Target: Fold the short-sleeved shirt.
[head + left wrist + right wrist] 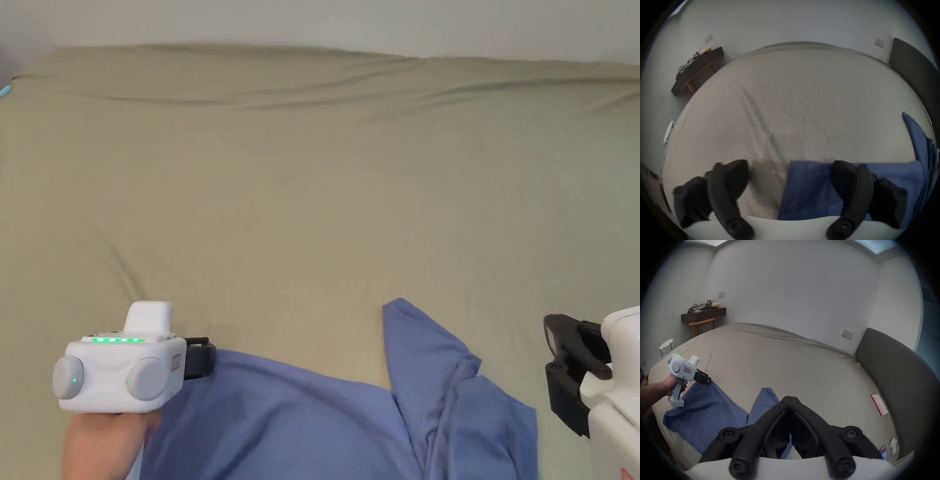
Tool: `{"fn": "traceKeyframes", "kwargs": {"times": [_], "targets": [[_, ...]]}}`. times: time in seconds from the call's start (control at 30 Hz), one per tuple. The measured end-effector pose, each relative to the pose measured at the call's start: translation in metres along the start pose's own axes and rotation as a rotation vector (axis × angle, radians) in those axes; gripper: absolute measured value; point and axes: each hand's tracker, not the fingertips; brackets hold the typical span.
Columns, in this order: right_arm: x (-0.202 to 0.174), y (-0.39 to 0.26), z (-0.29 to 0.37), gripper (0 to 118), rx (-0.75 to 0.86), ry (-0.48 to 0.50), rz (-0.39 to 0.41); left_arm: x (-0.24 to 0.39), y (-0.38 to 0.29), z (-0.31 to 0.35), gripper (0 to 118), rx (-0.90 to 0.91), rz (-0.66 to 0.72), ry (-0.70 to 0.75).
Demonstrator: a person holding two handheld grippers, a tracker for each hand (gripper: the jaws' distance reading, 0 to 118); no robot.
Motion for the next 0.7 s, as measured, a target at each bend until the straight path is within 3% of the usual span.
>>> {"fn": "traceKeyframes", "kwargs": {"times": [0.07,0.13,0.17,0.23,0.27,0.47,0.5,0.53,0.57,0.63,0.67,0.7], "targets": [[0.001,0.0,-0.005,0,-0.013,0.005,-0.004,-0.01,-0.005,0.01,98,0.057,0.117,-0.012],[0.0,0.002,-0.009,0,-0.031,0.022,-0.007,-0.002,-0.001,0.021,79,0.035,0.044,-0.035],[0.0,0.004,-0.011,0,-0.034,0.034,-0.005,0.003,0.0,0.026,64,0.044,0.006,-0.066],[0.002,0.007,-0.016,0,-0.032,0.046,0.002,0.014,-0.004,0.036,13,0.07,-0.056,-0.033],[0.001,0.012,-0.018,0,-0.023,0.046,0.01,0.016,-0.006,0.037,0,0.068,-0.079,-0.039],[0.003,0.041,-0.061,0,-0.058,0.097,0.037,0.003,-0.024,0.069,0,0.124,-0.037,-0.068],[0.002,0.043,-0.076,6,-0.076,0.114,0.039,0.0,-0.026,0.08,0,0.145,-0.036,-0.07],[0.001,0.046,-0.092,19,-0.095,0.123,0.033,-0.003,-0.027,0.091,0,0.17,-0.041,-0.069],[-0.001,0.047,-0.107,39,-0.143,0.142,0.037,-0.005,-0.028,0.101,0,0.189,-0.037,-0.07],[-0.009,0.045,-0.151,95,-0.254,0.195,0.063,-0.012,-0.03,0.116,0,0.204,-0.035,-0.078],[-0.014,0.04,-0.171,110,-0.289,0.195,0.067,-0.014,-0.031,0.124,0,0.214,-0.027,-0.081],[-0.019,0.033,-0.192,115,-0.34,0.195,0.077,-0.017,-0.033,0.131,0,0.221,-0.018,-0.085]]}}
